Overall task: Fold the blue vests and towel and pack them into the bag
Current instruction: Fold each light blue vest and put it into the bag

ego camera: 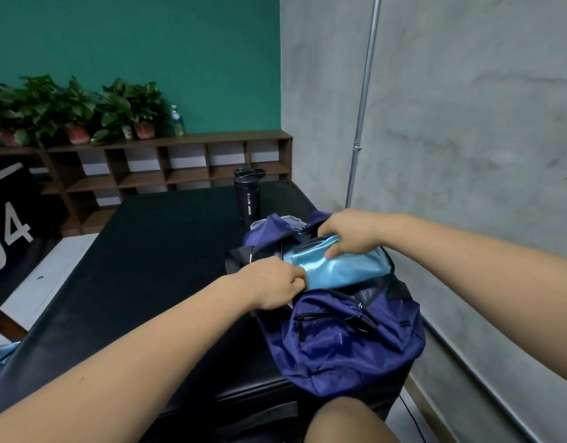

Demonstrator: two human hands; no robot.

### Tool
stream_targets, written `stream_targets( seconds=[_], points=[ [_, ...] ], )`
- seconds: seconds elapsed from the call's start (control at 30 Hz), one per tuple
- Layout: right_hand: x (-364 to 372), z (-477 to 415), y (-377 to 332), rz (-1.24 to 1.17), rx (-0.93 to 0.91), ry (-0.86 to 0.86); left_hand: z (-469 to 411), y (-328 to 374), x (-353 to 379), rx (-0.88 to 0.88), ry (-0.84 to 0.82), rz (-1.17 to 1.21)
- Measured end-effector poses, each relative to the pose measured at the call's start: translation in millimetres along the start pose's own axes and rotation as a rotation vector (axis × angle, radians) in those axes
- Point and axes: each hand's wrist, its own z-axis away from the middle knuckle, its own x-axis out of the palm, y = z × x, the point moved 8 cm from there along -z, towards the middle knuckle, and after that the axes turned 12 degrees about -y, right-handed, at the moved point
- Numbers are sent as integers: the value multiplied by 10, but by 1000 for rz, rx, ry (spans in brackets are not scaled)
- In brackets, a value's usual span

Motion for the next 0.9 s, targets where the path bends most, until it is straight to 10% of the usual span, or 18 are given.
stream_targets(
  seconds=[0.53, 0.9],
  points=[
    [218, -235, 130, 37, 109, -45, -53, 190, 179, -11, -268, -230],
    [206, -192, 261, -198, -11, -121, -15, 41, -91, 16, 69, -374]
  ],
)
